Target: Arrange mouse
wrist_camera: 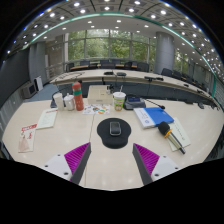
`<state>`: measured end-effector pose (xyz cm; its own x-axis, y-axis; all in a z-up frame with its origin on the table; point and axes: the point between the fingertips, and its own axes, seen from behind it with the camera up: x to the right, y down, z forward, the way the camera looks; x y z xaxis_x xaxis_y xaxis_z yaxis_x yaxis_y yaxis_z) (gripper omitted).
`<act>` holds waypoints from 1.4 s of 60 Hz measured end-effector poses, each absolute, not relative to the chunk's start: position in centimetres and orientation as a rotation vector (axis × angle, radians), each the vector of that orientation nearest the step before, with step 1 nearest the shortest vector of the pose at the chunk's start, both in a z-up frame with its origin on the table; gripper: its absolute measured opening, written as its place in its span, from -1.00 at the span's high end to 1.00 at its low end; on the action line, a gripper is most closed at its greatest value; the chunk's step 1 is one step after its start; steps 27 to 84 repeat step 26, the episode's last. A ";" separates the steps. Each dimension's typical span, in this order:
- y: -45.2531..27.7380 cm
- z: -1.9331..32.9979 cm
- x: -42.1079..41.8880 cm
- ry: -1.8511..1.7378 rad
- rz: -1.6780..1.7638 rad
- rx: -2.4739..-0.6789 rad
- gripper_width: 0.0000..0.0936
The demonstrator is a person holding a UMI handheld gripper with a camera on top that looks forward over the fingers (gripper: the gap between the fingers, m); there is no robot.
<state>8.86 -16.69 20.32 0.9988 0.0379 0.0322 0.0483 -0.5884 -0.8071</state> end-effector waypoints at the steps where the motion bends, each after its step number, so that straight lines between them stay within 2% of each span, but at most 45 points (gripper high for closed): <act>1: -17.6 20.6 8.8 -0.063 -0.012 -2.198 -0.82; 14: -25.9 23.4 7.9 -0.101 0.000 -2.166 -0.83; 24: -28.4 24.9 7.9 -0.110 0.019 -2.140 -0.83; 84: -28.6 25.2 8.0 -0.111 0.016 -2.130 -0.83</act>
